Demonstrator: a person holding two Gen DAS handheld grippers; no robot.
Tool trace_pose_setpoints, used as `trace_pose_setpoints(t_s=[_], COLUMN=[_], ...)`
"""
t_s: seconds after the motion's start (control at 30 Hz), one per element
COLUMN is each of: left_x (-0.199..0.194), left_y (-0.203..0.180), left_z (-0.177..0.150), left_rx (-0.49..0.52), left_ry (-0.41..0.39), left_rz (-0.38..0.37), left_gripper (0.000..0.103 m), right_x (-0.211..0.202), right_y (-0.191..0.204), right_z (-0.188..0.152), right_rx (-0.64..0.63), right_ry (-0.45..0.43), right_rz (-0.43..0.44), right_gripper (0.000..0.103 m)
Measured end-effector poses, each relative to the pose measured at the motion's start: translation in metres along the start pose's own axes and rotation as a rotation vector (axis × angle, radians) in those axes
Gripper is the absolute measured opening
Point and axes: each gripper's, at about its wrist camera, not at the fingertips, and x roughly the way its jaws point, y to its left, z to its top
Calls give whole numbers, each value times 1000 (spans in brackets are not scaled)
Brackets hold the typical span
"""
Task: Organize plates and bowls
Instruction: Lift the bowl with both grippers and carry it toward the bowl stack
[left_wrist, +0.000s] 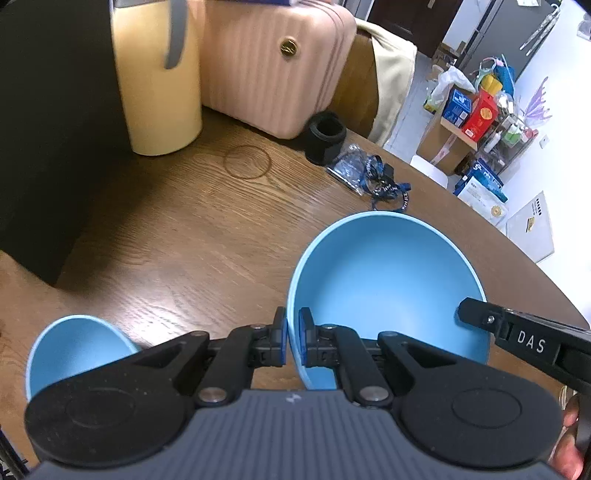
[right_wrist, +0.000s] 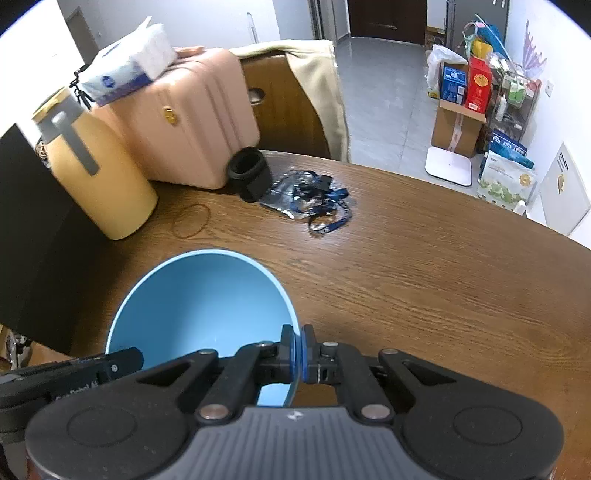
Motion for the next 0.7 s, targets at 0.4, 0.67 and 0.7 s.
trace_pose_setpoints(t_s=[0.4,0.67,0.7], left_x=[-44,-64,-67], left_y=[53,85,88], left_z=[-13,-21,-22], left_rx=[-28,-53,-55], left_ry=[-32,-49,-52], left_rz=[4,11,12], left_gripper=[7,7,7], right_x=[-27,-35,-36], right_y=[57,90,93], right_z=[-18,-31,-32], right_rx=[-27,-56,-58], right_ry=[-18,-18,-17], right_rz=[24,42,44], right_gripper=[4,4,4])
